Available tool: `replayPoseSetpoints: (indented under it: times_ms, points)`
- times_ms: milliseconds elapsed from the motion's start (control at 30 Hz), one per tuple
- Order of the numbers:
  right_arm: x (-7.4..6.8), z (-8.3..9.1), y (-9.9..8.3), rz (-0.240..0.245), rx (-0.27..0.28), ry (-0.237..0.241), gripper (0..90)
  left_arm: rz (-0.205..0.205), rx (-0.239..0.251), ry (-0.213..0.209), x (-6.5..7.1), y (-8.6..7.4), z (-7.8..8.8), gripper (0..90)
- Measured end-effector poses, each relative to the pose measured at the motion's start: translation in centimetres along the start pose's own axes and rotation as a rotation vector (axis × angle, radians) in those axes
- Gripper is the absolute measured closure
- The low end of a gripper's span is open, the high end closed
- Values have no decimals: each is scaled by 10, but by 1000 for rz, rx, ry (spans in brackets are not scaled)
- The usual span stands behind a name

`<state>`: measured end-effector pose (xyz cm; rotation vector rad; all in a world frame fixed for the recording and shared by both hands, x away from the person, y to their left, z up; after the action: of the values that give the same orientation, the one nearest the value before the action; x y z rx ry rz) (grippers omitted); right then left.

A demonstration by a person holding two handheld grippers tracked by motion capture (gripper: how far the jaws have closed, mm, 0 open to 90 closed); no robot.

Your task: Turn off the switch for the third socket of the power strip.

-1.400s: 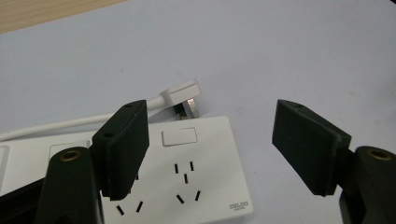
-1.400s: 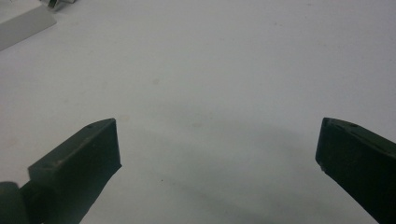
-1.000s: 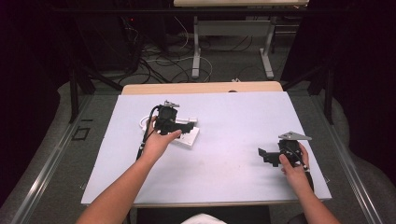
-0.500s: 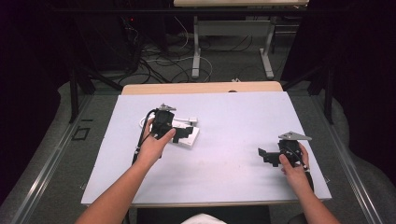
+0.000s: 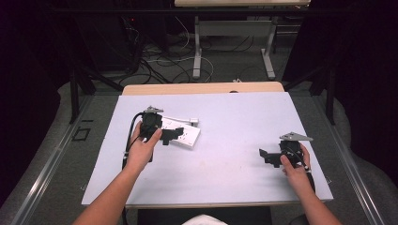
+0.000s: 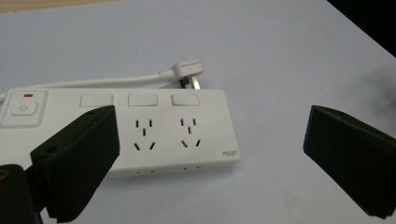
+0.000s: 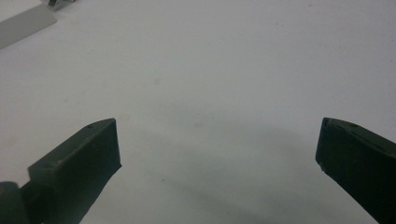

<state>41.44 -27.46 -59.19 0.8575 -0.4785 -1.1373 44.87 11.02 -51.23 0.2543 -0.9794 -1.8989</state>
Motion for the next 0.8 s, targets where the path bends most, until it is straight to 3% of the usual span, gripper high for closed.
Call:
replayPoseSetpoints:
  times_ms: [467,800]
  points:
    - [0,-1,0,-3,1,-5,0,38,96,30,-16,-14,26,46]
    - [0,0,0,0,2,-6,0,64,109,52,-32,-30,36,50]
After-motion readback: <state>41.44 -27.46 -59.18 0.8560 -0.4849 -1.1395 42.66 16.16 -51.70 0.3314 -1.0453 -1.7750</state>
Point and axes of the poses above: each handheld gripper's, and its own axes: z roughly backward along the jaws, y roughly out of its top, x roughly to its right, the point moved 8 cm from there along -z, roughly forward along the jaws, and after that the axes turned 1 degree about -x, right-handed, at the moved point
